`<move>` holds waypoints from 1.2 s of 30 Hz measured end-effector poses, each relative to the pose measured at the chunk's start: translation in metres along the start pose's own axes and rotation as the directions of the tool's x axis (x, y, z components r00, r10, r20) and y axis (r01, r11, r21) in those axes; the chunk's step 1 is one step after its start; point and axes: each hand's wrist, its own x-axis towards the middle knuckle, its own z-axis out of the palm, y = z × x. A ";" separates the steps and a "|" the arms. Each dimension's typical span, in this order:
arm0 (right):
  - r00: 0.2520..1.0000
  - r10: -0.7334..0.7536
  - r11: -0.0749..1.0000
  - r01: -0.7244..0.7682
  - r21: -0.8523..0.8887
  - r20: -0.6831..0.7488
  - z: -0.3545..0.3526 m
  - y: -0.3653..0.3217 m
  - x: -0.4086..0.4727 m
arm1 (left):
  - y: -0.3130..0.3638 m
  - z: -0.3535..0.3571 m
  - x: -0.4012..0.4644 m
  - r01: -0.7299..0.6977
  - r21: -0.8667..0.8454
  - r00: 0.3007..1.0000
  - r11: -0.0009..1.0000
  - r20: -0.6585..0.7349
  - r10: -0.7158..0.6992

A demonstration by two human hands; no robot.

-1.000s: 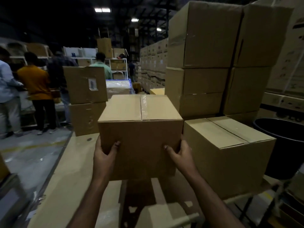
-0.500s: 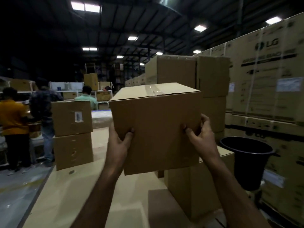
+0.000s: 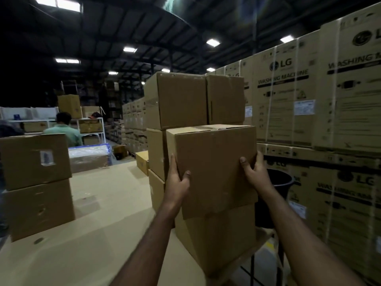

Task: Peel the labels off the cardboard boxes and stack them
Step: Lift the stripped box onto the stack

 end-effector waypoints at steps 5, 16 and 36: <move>0.961 -0.156 0.936 0.071 -0.344 -0.227 0.018 0.023 -0.032 | -0.031 0.013 -0.009 0.072 0.104 0.995 0.992 -0.070 -0.065; 0.966 -0.248 0.843 0.252 -0.476 0.073 0.049 0.042 -0.055 | -0.035 0.031 -0.005 0.076 0.268 0.997 0.960 -0.030 -0.070; 0.882 0.011 0.839 0.249 -0.484 0.472 0.012 0.026 -0.053 | -0.019 0.022 -0.022 0.077 0.307 0.991 0.949 0.084 -0.107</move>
